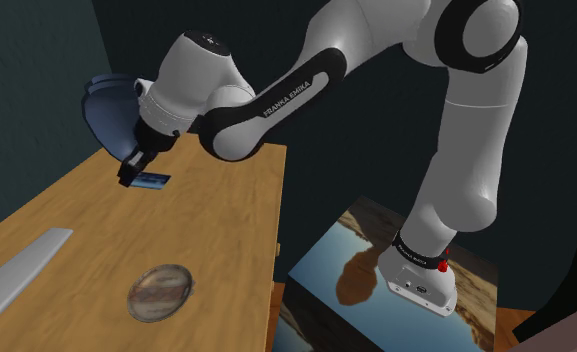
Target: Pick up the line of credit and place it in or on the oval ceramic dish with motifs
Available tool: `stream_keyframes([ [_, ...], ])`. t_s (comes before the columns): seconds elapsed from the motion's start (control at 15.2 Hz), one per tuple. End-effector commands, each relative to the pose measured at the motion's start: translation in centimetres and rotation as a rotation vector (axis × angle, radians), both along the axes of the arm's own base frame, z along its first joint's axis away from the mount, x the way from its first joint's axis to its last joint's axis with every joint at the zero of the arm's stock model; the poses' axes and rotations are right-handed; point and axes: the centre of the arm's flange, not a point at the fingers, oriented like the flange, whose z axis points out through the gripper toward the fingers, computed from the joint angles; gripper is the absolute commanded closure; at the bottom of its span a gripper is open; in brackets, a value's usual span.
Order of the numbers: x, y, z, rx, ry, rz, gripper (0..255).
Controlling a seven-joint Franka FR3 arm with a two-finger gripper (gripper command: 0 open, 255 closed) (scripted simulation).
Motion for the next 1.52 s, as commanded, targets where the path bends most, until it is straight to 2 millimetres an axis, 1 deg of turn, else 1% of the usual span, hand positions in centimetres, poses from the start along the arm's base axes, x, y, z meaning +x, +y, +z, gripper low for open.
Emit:
stream_keyframes([
  [0.0,-0.1,0.0,1.0,0.0,0.001,0.0,255],
  [0.26,-0.1,0.0,3.1,0.0,0.001,0.0,255],
  [1.39,-20.0,10.1,4.8,0.0,0.001,0.0,255],
  [1.45,-20.8,10.5,4.9,0.0,0.001,0.0,255],
])
